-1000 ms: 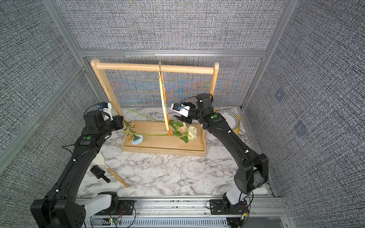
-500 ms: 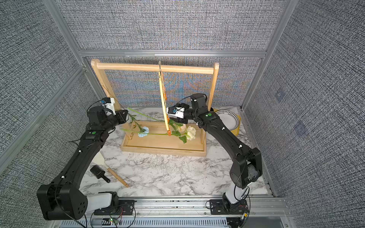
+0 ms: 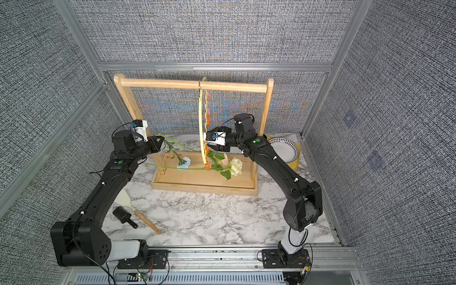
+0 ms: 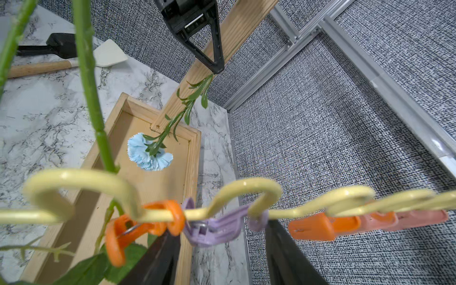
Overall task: Dry the flowers on a clothes hanger
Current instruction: Open the clamp at the hanger.
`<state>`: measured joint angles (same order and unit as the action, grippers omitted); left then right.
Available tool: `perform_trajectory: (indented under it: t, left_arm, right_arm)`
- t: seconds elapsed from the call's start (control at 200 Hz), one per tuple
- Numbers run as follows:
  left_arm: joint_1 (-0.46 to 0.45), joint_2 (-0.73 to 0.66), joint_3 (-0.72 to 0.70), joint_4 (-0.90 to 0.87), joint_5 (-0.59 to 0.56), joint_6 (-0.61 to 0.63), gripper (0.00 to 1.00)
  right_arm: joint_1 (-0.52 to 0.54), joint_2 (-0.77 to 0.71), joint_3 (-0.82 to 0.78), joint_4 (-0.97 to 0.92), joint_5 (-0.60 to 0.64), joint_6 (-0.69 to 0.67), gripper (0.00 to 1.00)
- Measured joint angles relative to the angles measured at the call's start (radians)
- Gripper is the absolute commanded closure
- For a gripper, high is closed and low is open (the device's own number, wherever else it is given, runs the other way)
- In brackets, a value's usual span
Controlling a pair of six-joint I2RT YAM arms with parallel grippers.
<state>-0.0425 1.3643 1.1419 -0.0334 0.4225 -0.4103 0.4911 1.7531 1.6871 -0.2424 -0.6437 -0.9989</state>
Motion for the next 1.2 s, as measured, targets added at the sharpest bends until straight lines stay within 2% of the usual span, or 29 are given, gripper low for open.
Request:
perform_trajectory:
  t: [0.22,0.415,0.656,0.846,1.201]
  left_arm:
    - [-0.002,0.050,0.023,0.039,0.061,-0.010,0.98]
    - [-0.018,0.095,0.055,0.075,0.124,-0.038,0.98]
    - [-0.023,0.120,0.079,0.116,0.165,-0.061,0.98]
    - [-0.031,0.126,0.084,0.140,0.189,-0.069,0.98]
    - [-0.063,0.179,0.106,0.199,0.205,-0.095,0.98]
  right_arm:
    - [0.001,0.023,0.015,0.002,-0.010,0.043,0.45]
    - [0.001,0.044,0.020,0.017,-0.007,0.103,0.54]
    - [0.000,0.059,0.026,0.050,-0.007,0.176,0.55]
    - [0.000,0.063,0.028,0.076,-0.007,0.226,0.62]
    - [0.006,0.058,0.014,0.110,0.008,0.289,0.54]
